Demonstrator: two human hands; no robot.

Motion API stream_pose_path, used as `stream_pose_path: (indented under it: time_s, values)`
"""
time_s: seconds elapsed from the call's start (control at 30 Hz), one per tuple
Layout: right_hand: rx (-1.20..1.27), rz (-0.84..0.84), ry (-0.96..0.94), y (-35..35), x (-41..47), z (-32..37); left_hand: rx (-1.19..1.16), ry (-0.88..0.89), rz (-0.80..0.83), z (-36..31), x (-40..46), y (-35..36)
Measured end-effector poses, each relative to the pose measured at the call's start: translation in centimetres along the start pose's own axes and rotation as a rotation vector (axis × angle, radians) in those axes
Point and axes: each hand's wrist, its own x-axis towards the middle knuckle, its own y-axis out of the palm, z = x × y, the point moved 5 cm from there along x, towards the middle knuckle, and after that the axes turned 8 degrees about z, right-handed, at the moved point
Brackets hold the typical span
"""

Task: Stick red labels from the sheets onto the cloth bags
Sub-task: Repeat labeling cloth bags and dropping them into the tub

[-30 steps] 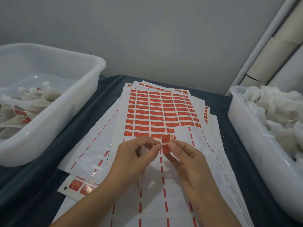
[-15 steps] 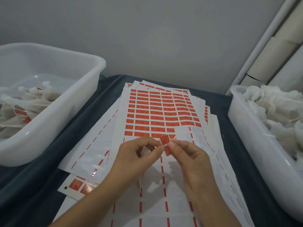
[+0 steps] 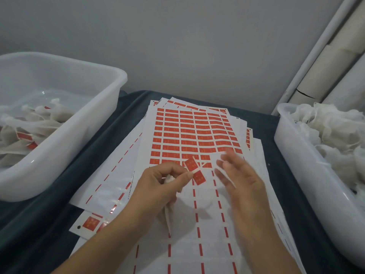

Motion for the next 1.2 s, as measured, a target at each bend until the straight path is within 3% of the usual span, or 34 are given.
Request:
stream_pose_path:
  time_s: [0.2, 0.4, 0.57, 0.77, 1.0, 1.2]
  values:
    - [0.057, 0.240, 0.155, 2.0, -0.3, -0.7, 0.073, 0.048, 0.036, -0.1, -0.2, 0.4]
    - [-0.044, 0.162, 0.078, 1.0, 0.0, -0.8, 0.157, 0.106, 0.055, -0.5, -0.3, 0.7]
    - [-0.203, 0.058, -0.023, 0.7, -0.3, 0.2, 0.283, 0.169, -0.041, -1.0, -0.5, 0.8]
    - [-0.127, 0.078, 0.064, 1.0, -0.3, -0.8, 0.400, 0.252, -0.121, -1.1, -0.7, 0.5]
    - [-0.015, 0.131, 0.068, 1.7, -0.5, -1.2, 0.941, 0.778, -0.165, -2.5, -2.3, 2.0]
    - [-0.213, 0.054, -0.126, 1.4, -0.7, 0.7, 0.726, 0.712, -0.109, -2.7, -2.0, 1.3]
